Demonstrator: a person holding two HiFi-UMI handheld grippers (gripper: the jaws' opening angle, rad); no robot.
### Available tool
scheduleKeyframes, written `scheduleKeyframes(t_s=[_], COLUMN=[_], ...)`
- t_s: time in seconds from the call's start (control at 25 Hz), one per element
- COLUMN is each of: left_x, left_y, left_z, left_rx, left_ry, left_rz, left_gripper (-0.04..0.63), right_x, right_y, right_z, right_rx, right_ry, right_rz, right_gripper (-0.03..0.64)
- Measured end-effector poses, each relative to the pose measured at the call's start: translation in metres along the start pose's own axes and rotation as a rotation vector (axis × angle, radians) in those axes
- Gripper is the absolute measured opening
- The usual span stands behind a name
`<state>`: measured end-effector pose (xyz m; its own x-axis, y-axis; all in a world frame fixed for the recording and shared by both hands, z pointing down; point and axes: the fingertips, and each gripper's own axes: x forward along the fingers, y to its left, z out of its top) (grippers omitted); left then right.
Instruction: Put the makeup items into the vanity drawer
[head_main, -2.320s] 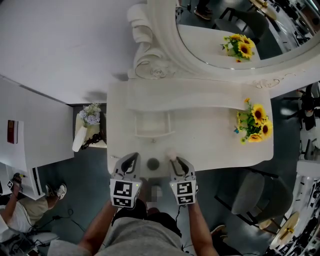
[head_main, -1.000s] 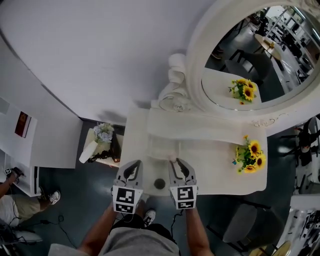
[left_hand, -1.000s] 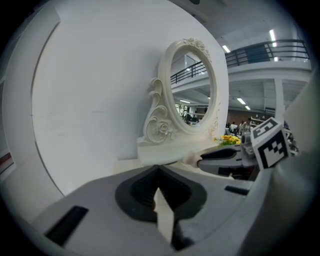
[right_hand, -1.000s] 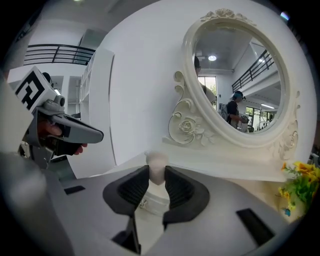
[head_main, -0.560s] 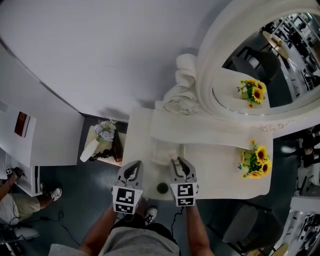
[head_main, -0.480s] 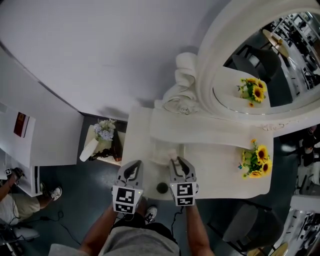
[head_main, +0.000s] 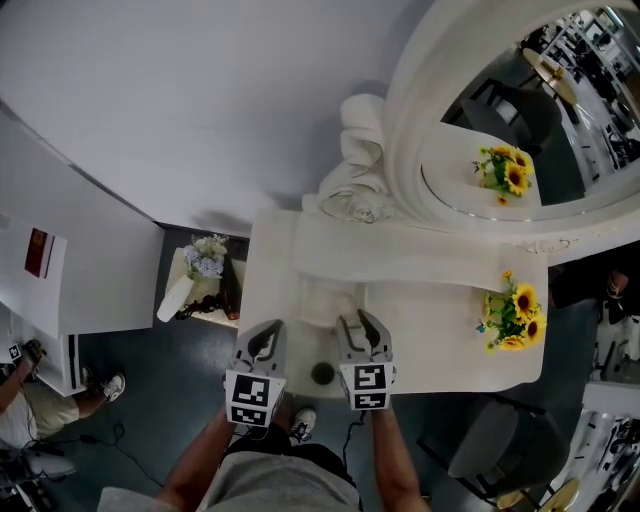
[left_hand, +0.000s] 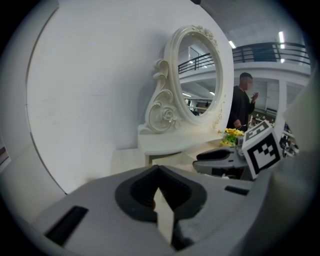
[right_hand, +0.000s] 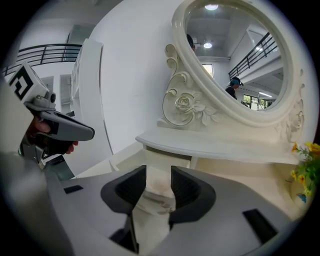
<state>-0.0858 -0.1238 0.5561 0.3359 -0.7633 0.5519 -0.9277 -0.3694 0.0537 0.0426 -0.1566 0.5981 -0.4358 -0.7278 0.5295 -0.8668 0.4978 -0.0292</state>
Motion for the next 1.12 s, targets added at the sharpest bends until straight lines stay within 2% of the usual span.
scheduleKeyframes(t_s=[0.08, 0.52, 1.12], left_x=[0.0, -0.016, -0.086], left_y=[-0.001, -0.011, -0.062], left_z=[0.0, 0.01, 0.048], left_rx=[0.001, 0.02, 0.092], left_ry=[-0.001, -0.038, -0.186], left_rz=[0.001, 0.005, -0.021], left_gripper=[0.0, 0.0, 0.0], right_x=[-0.001, -0.024, -0.146], right_y=[-0.002, -0.005, 0.009], right_z=[0.0, 0.013, 0.063], right_rx=[0.006, 0.0, -0.013], right_ry=[-0.005, -0.049, -0.263], right_rz=[-0.001, -0.029, -0.097], right_gripper=[0.163, 0.164, 0.148])
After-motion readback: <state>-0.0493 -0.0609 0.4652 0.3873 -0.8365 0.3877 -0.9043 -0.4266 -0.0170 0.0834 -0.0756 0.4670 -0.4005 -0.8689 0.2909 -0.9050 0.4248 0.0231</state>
